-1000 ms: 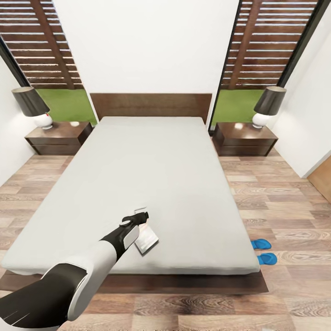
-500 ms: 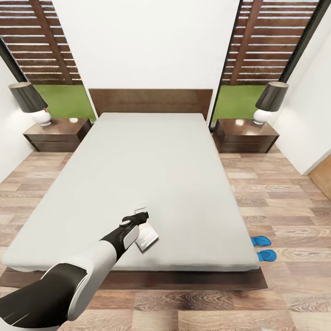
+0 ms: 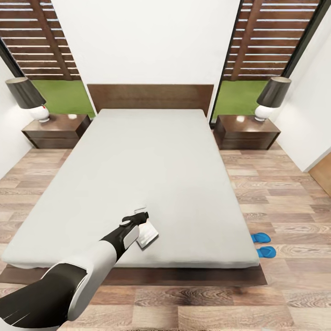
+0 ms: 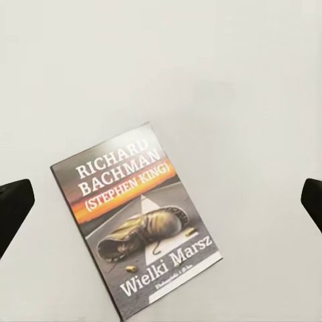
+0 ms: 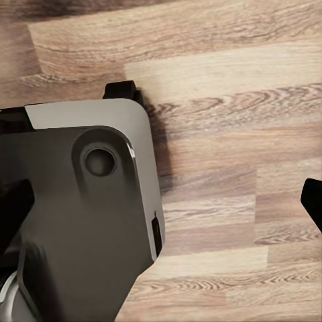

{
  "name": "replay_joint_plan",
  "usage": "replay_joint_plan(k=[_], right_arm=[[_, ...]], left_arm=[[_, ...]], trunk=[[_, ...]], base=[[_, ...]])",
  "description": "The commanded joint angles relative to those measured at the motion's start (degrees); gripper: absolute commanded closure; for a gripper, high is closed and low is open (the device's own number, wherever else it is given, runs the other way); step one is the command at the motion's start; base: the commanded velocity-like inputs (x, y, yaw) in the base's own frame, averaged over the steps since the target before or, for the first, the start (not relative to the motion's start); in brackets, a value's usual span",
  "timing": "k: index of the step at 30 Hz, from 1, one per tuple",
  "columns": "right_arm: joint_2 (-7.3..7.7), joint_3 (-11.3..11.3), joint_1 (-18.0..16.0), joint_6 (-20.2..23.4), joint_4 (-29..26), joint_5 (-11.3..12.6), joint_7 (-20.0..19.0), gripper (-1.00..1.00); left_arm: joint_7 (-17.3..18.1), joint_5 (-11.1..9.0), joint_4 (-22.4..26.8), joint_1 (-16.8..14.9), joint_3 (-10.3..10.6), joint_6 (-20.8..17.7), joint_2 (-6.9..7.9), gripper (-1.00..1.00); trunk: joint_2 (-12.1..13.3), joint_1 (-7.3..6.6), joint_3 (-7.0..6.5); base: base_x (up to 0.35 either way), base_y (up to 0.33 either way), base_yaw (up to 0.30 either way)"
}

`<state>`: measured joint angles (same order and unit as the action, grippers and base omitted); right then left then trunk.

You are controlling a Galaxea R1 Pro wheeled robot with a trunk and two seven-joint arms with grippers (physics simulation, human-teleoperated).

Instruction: In the bedroom, move the book from the bed onto either nightstand, and place the two sandals side by side next to the bed.

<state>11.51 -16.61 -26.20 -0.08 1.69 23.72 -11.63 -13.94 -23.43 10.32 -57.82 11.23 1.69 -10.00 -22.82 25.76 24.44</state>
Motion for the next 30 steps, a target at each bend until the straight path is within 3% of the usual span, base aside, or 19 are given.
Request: replay_joint_plan(k=[1, 24, 30], right_arm=[[0.00, -0.44, -0.08, -0.01, 0.15, 0.61, -0.32, -1.00], [0.00, -0.44, -0.08, -0.01, 0.15, 0.62, -0.27, -1.00], [0.00, -0.44, -0.08, -0.01, 0.15, 0.61, -0.27, -1.00]], left_arm=[[-0.30, -0.56, -0.04, -0.04, 0.51, 0.17, 0.00, -1.00], [-0.30, -0.56, -0.04, -0.06, 0.51, 0.16, 0.00, -1.00], [-0.30, -0.56, -0.04, -0.04, 0.54, 0.16, 0.00, -1.00]], trunk=[[-0.10, 0.03, 0.17], [-0.10, 0.03, 2.21], [-0.10, 0.03, 2.69]], base=[[0.000, 0.000, 0.000], [0.001, 0.000, 0.000], [0.163, 0.000, 0.000]])
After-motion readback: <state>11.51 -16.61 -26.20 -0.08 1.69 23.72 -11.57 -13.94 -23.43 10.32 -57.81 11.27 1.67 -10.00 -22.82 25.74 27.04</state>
